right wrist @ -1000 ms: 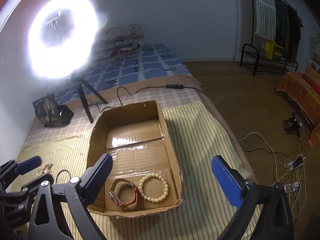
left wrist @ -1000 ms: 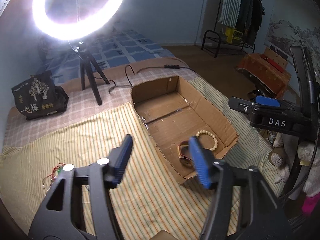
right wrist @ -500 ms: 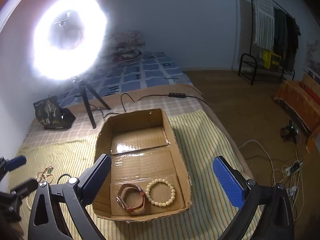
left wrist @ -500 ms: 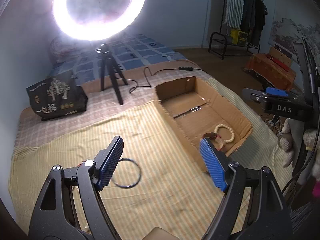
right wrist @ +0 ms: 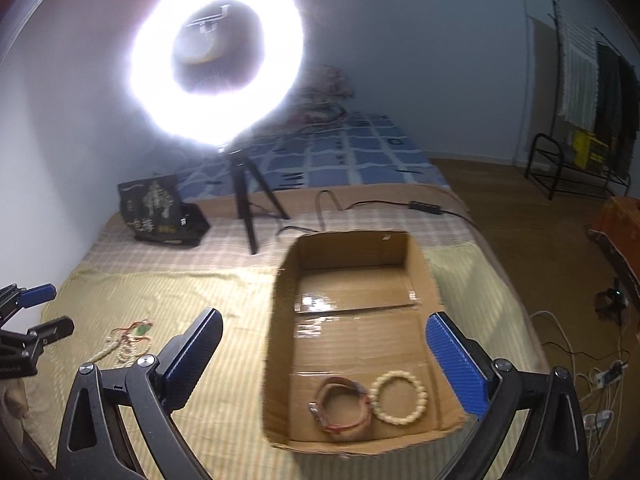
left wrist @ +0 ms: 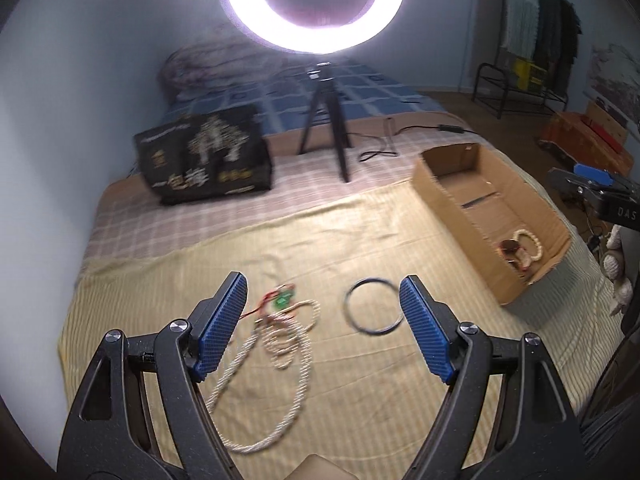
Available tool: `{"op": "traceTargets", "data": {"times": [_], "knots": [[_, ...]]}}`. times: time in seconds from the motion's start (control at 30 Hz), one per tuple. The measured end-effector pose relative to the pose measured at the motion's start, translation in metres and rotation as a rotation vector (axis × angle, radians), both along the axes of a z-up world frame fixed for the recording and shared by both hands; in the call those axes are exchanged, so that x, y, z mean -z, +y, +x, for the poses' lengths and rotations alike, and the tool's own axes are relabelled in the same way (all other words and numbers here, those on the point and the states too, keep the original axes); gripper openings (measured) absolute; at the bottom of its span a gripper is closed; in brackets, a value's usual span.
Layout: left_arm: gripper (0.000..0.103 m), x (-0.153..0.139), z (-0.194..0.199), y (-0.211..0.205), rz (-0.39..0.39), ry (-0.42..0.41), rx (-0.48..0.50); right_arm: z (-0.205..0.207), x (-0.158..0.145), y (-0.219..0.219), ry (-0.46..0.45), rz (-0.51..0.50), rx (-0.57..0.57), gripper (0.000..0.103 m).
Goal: Organize jewelry
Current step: 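Grasp the pearl necklace with the left tool while the right tool grasps the dark bangle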
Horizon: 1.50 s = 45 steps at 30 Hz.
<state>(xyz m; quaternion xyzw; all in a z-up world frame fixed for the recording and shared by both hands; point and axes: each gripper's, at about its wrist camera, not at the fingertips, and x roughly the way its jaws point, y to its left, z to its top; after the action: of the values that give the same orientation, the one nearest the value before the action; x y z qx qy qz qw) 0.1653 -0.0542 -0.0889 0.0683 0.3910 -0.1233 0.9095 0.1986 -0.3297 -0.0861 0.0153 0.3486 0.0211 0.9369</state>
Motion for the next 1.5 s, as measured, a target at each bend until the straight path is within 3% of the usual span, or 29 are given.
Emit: {"op": "traceTargets", "data": {"times": [0.27, 0.5, 0.57, 0.63, 0.73, 0.97, 1.1, 1.23, 1.5], "knots": [[0.081, 0.009, -0.001, 0.053, -0.020, 0.036, -0.075, 0.013, 0.011, 0.044, 0.055, -0.017, -0.100, 0.103], [0.081, 0.027, 0.002, 0.082, 0.026, 0.081, -0.118, 0.020, 0.025, 0.077, 0.118, -0.018, -0.201, 0.099], [0.079, 0.034, 0.002, 0.091, 0.026, 0.103, -0.133, 0.023, 0.031, 0.086, 0.148, -0.025, -0.226, 0.096], [0.068, 0.043, 0.004, 0.102, 0.018, 0.141, -0.151, 0.025, 0.038, 0.092, 0.177, -0.027, -0.239, 0.093], [0.060, 0.057, 0.005, 0.115, -0.006, 0.201, -0.172, 0.030, 0.048, 0.098, 0.229, -0.024, -0.248, 0.088], [0.054, 0.087, 0.004, 0.133, -0.062, 0.331, -0.193, 0.045, 0.080, 0.106, 0.357, 0.030, -0.245, 0.065], [0.054, 0.105, 0.004, 0.141, -0.090, 0.397, -0.220, 0.053, 0.096, 0.114, 0.421, 0.057, -0.252, 0.061], [0.054, 0.118, 0.005, 0.143, -0.104, 0.440, -0.236, 0.059, 0.109, 0.121, 0.472, 0.085, -0.250, 0.050], [0.047, 0.137, 0.010, 0.136, -0.072, 0.487, -0.235, 0.069, 0.122, 0.128, 0.509, 0.087, -0.240, 0.044]]}}
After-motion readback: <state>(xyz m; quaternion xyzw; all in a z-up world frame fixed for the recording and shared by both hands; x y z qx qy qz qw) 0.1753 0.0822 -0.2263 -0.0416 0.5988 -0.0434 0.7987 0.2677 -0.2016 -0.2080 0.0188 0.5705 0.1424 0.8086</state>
